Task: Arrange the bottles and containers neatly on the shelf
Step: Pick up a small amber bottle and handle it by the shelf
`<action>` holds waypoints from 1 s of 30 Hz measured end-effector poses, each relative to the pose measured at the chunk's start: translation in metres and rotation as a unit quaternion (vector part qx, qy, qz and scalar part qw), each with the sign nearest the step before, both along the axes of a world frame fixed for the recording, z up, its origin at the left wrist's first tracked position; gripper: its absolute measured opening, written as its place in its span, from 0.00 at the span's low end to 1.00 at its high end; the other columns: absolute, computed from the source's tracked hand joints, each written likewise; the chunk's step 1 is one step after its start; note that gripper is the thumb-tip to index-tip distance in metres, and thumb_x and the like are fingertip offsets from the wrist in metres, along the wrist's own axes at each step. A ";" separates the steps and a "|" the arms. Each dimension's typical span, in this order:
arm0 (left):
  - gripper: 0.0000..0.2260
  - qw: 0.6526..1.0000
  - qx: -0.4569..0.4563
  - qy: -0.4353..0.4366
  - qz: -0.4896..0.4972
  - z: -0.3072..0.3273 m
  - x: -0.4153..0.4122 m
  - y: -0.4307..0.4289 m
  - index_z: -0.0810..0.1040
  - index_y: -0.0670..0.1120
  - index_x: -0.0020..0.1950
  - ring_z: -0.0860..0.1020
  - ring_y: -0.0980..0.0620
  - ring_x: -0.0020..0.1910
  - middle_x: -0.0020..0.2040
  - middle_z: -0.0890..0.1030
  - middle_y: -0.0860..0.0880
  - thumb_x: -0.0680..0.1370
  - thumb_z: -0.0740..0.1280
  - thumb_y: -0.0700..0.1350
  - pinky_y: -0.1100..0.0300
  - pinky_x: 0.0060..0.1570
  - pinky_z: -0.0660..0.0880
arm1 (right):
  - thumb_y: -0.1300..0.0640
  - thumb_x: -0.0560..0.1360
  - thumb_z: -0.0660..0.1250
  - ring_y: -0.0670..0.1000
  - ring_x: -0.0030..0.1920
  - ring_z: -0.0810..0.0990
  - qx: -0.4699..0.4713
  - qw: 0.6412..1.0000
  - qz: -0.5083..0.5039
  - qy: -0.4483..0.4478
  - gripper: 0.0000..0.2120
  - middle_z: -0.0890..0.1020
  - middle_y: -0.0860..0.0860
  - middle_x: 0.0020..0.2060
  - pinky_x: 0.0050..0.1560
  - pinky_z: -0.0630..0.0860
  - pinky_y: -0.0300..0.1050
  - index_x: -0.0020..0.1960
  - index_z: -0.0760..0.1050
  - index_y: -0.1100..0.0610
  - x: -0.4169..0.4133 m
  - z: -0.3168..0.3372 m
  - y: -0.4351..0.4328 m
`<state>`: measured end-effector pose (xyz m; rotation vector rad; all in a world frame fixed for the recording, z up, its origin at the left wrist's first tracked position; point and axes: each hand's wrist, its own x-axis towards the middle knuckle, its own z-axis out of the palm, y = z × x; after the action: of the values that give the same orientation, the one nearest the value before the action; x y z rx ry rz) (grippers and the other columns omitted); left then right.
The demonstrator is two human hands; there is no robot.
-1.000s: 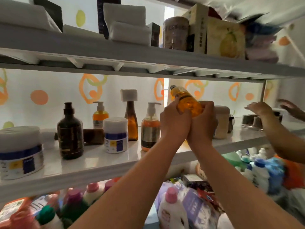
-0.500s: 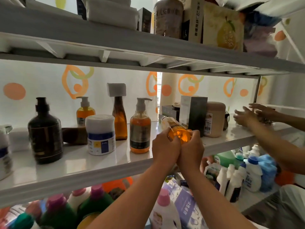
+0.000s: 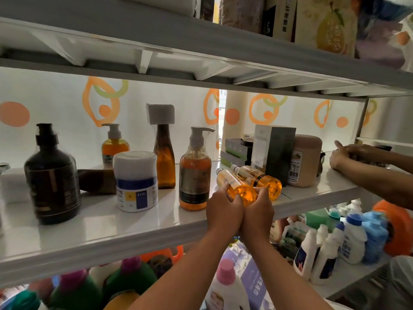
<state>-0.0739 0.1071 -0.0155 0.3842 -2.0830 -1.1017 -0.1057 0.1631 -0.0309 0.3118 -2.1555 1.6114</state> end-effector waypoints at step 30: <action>0.29 0.993 -0.072 -0.028 -0.087 -0.006 -0.031 -0.012 0.62 0.47 0.74 0.67 0.47 0.70 0.73 0.65 0.46 0.74 0.67 0.47 0.55 0.67 0.68 | 0.52 0.74 0.67 0.55 0.63 0.71 0.144 0.989 0.006 0.044 0.31 0.68 0.57 0.66 0.50 0.62 0.35 0.73 0.60 0.58 -0.011 0.004 0.022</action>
<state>-0.1052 0.0947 -0.0216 0.1667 -2.2644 -1.0408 -0.1163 0.1852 -0.0271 0.4751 -2.3202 1.2660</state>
